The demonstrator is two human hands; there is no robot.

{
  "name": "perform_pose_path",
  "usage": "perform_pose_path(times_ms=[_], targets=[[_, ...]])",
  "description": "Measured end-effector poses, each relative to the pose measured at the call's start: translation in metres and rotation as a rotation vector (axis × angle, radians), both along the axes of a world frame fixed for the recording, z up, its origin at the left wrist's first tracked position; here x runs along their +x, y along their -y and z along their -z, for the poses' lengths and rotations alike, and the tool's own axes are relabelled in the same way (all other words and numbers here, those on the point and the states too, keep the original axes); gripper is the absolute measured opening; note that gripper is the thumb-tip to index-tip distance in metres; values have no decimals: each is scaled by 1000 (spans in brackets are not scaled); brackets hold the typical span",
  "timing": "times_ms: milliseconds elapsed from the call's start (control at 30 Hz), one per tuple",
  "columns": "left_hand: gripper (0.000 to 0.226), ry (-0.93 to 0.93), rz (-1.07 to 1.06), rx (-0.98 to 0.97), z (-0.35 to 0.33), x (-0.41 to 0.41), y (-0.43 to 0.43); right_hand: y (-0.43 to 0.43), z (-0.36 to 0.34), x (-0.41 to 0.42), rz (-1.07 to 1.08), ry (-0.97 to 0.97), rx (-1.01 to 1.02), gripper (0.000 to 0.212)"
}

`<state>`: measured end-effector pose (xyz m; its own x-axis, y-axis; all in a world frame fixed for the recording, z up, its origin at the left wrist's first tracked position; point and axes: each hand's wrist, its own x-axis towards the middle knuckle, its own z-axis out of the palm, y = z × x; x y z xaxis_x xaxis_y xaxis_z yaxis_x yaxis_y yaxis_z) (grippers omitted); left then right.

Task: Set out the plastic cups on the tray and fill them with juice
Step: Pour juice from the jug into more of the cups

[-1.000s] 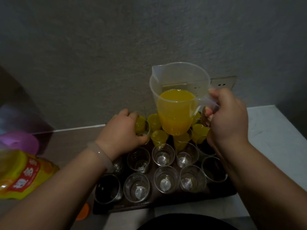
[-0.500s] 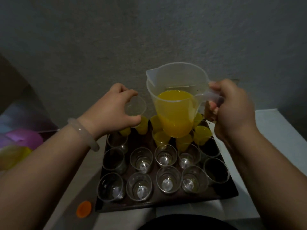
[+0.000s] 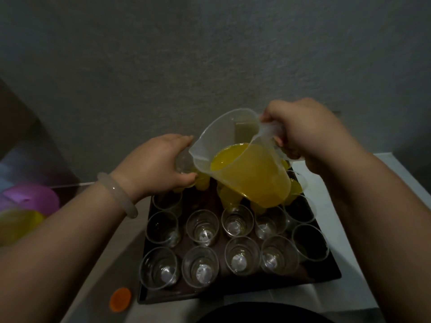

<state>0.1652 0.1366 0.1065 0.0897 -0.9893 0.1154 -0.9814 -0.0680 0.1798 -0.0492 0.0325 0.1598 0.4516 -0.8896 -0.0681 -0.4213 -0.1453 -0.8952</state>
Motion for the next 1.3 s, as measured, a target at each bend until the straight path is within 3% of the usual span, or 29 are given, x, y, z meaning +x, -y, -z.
perform_pose_path(times_ms=[100, 300, 600, 767, 1067, 1300], targets=[[86, 13, 19, 9, 0, -1, -1, -1, -4, 9, -13, -75, -20, 38], [72, -41, 50, 6, 3, 0, 1, 1, -13, 22, -33, -151, -61, 34], [84, -11, -2, 31, 11, 7, 3, -3, -23, 38, -164, -333, -185, 37], [81, -1, 8, 39, 11, 6, 3, -1, -22, 42, -150, -324, -174, 37], [76, -30, 17, 23, 8, 2, 4, -8, -37, 48, -249, -473, -281, 32], [77, -18, 17, 35, 9, 3, 4, -9, -40, 50, -222, -452, -250, 31]])
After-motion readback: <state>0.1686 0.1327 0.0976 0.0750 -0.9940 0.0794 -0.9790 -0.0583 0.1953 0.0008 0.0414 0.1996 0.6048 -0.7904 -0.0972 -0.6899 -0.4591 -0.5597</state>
